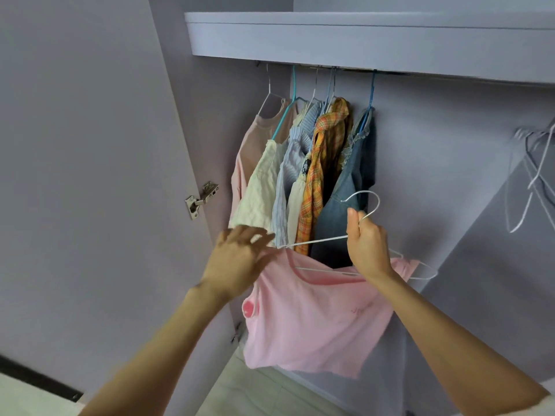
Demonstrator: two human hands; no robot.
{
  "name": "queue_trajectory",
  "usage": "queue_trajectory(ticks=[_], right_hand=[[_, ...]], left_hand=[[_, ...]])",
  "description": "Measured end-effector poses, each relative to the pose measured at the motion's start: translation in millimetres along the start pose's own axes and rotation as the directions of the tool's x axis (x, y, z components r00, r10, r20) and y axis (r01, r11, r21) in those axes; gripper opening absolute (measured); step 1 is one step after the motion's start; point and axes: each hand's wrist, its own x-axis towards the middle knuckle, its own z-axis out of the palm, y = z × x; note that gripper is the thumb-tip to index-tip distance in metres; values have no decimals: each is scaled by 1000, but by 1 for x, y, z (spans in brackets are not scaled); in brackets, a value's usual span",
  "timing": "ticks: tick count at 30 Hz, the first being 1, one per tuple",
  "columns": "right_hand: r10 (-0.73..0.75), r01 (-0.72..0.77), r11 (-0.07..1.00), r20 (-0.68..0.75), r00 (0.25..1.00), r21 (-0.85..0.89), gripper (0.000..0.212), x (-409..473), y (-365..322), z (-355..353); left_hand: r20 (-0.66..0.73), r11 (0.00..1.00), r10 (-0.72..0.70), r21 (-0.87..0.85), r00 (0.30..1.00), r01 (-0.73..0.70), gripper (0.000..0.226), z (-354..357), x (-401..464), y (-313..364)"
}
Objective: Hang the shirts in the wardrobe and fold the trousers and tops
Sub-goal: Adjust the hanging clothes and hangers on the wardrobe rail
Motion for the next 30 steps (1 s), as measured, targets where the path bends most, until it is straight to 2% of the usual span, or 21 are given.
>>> queue_trajectory(ticks=[2, 4, 7, 9, 11, 13, 14, 16, 18, 21, 25, 27, 30], right_hand=[[-32, 32, 999, -3, 999, 16, 44, 3, -6, -5], [-29, 26, 995, 22, 999, 97, 44, 5, -7, -11], [-11, -43, 964, 200, 980, 261, 7, -2, 10, -31], [1, -33, 986, 194, 981, 163, 22, -12, 33, -50], [-32, 47, 994, 145, 989, -99, 23, -23, 64, -67], [7, 81, 947, 274, 962, -310, 21, -36, 90, -77], [78, 59, 934, 360, 930, -353, 20, -40, 97, -80], [173, -1, 927, 426, 888, -374, 20, -49, 107, -85], [238, -65, 928, 450, 861, -367, 19, -56, 115, -92], [379, -132, 884, 522, 764, -448, 13, -65, 120, -109], [449, -173, 853, 523, 725, -493, 16, -75, 120, -131], [516, -215, 804, 471, 716, -554, 20, -83, 122, -143], [654, -372, 682, 298, 695, -630, 21, -91, 128, -163]], left_hand=[[24, 1000, 10, 13, 1000, -10, 38, 21, 1, 8], [-12, 998, -7, -66, 1000, 6, 29, 30, 3, 13], [-159, 979, 23, -196, 987, -54, 13, 38, 5, 13], [-225, 978, 10, -202, 974, -56, 12, 40, 4, 8], [-245, 978, 17, -197, 969, -67, 12, 43, 5, 4], [-249, 976, 21, -205, 968, -74, 12, 46, 8, 1], [-249, 975, 22, -210, 968, -77, 13, 47, 8, -1], [-243, 971, 45, -219, 969, -100, 12, 52, 11, -1], [-168, 964, 57, -249, 984, -98, 10, 59, 16, -1], [63, 958, 33, -288, 997, -14, 17, 77, 28, 5], [336, 954, -2, -283, 942, 102, 27, 104, 44, 30], [354, 930, 0, -343, 935, 129, 34, 112, 53, 46], [226, 861, -26, -491, 974, 137, 40, 107, 74, 67]])
